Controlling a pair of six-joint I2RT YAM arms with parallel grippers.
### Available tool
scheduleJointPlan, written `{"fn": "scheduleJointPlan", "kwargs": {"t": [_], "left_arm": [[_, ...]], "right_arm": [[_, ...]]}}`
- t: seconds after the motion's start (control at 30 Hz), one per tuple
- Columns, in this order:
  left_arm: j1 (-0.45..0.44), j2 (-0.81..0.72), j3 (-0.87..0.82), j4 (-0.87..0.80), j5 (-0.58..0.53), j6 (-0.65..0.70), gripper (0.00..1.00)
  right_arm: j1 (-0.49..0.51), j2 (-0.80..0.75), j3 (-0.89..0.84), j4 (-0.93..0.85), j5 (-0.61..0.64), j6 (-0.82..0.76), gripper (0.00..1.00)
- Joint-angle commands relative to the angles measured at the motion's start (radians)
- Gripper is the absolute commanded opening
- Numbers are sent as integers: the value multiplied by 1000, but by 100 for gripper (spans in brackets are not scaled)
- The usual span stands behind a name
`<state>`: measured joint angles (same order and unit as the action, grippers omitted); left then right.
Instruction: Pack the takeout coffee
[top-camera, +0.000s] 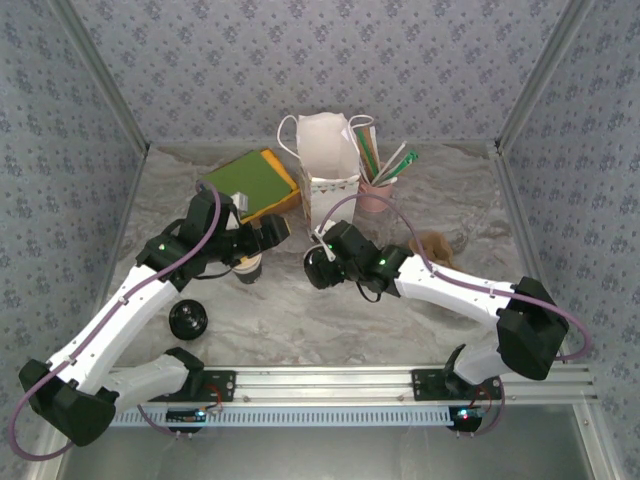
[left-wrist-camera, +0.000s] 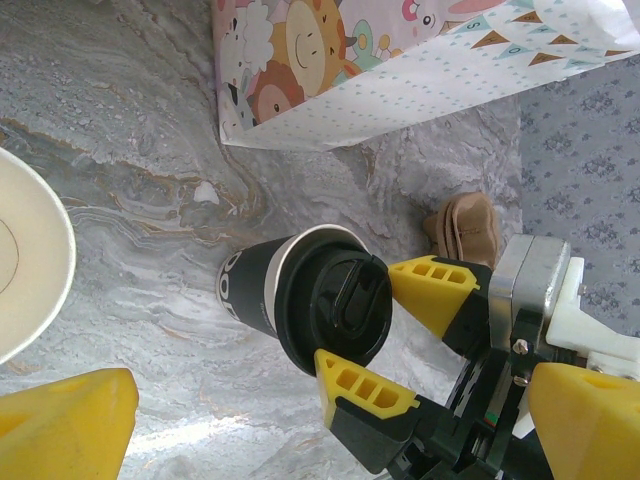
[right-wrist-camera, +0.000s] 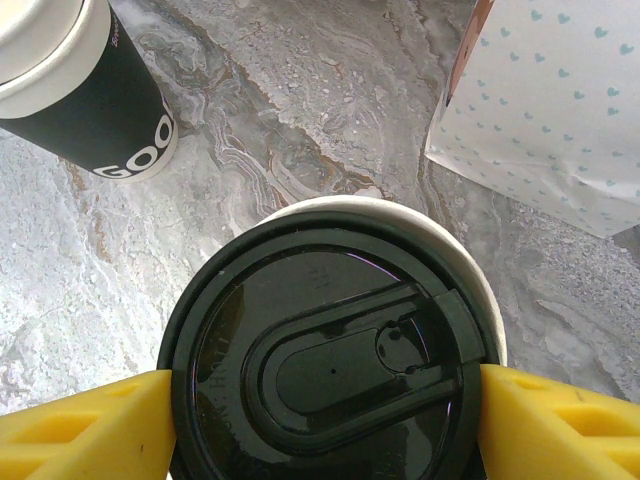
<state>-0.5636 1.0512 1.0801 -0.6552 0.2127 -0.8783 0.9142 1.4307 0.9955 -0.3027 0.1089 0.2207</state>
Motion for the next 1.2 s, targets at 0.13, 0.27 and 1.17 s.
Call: {"fn": "scheduleJointPlan", "kwargs": {"t": [0.13,0.27,1.17], "left_arm": [[-7,0,27,-1,5,22,100],[-6,1,27,-1,5,22,100],[-6,18,33,2,7,30,100]], "right_arm": [[8,14,36,-49,16,0,76],[5,13,63,-51,23,-14,76],[-13,32,43,-50,-26,-3,76]]}}
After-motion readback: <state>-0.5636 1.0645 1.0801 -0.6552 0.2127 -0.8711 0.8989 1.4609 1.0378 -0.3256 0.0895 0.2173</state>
